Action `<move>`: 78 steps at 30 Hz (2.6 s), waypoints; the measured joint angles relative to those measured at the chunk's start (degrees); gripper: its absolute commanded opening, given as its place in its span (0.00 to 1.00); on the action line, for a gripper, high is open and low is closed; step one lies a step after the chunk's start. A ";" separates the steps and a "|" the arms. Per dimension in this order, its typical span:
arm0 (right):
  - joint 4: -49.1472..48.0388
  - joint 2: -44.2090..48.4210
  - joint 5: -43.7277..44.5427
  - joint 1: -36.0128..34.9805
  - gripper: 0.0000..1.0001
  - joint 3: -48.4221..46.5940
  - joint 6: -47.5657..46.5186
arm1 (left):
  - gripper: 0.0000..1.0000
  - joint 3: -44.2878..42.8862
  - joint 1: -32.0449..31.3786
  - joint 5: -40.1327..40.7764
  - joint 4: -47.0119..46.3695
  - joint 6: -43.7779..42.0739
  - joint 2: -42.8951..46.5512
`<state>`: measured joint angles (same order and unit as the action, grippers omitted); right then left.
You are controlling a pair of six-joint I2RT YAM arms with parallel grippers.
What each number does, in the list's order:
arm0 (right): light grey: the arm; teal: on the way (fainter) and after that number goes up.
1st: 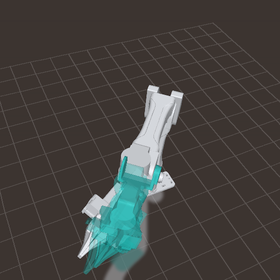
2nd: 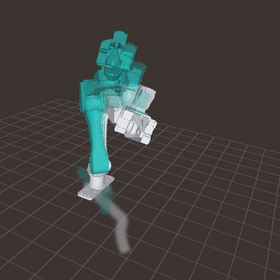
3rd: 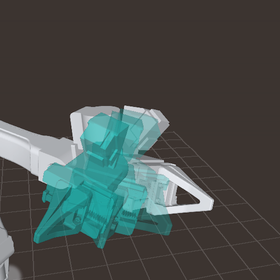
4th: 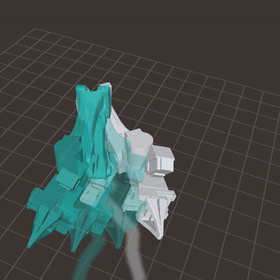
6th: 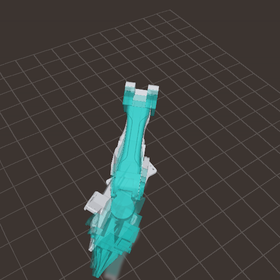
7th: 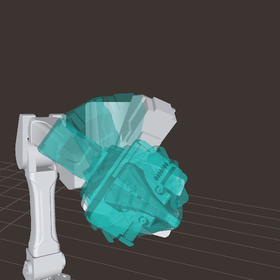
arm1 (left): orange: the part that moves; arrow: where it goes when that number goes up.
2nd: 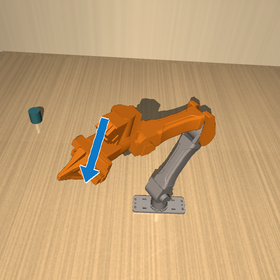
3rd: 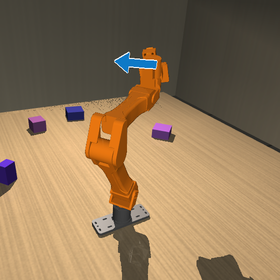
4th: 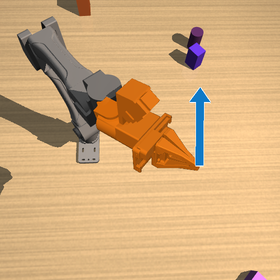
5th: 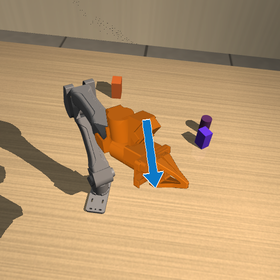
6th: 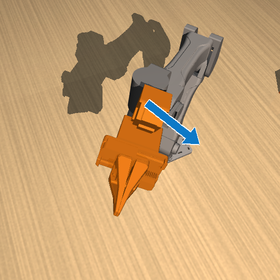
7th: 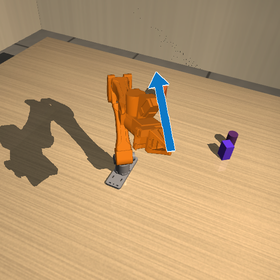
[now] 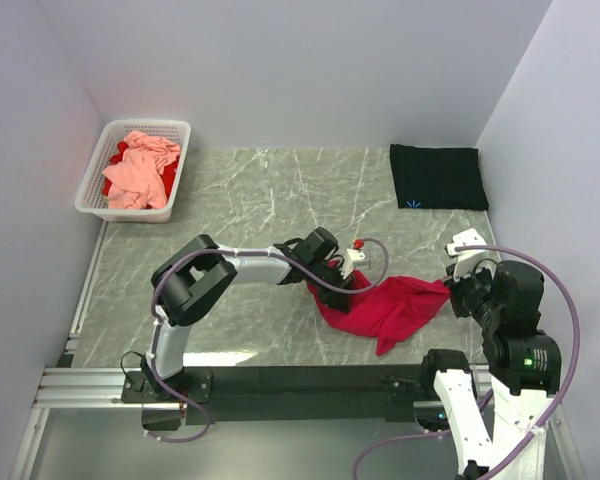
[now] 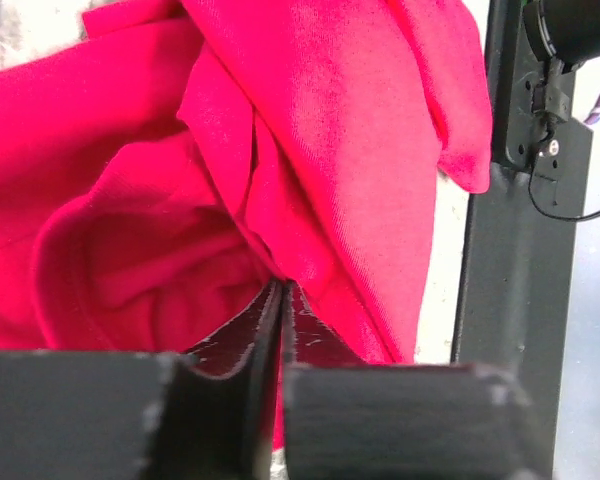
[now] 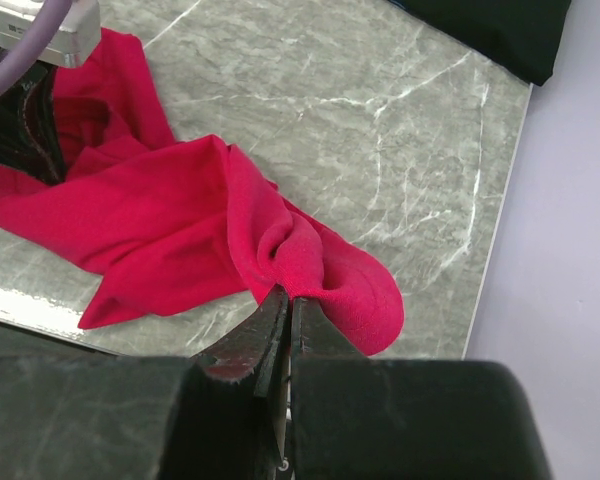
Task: Fold and stack the t-shirts
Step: Flatten the tshirt out
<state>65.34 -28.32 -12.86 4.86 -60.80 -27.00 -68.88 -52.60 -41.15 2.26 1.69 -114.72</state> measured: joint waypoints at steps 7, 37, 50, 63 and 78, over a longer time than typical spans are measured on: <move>-0.04 0.00 0.22 0.00 0.00 0.04 -0.15 | 0.01 0.98 1.44 0.46 0.04 -0.87 2.01; -5.27 -1.33 -0.28 0.00 0.00 3.74 0.35 | 0.53 -0.72 8.00 3.52 14.60 -10.88 10.71; -4.13 -1.22 -0.04 0.00 0.00 3.74 0.33 | 0.56 -5.79 5.79 1.99 10.25 -12.55 2.62; -3.98 -1.09 0.98 0.00 0.00 3.74 0.26 | 0.01 -8.68 4.81 -1.05 9.57 -14.27 -2.91; -11.67 -7.13 0.96 0.00 0.00 2.93 1.25 | 0.01 -8.09 27.87 -1.33 20.04 -12.90 26.60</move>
<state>53.67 -35.44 -11.90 4.86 -57.87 -25.76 -76.97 -24.73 -42.48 22.31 -11.20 -88.12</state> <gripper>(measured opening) 0.011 0.015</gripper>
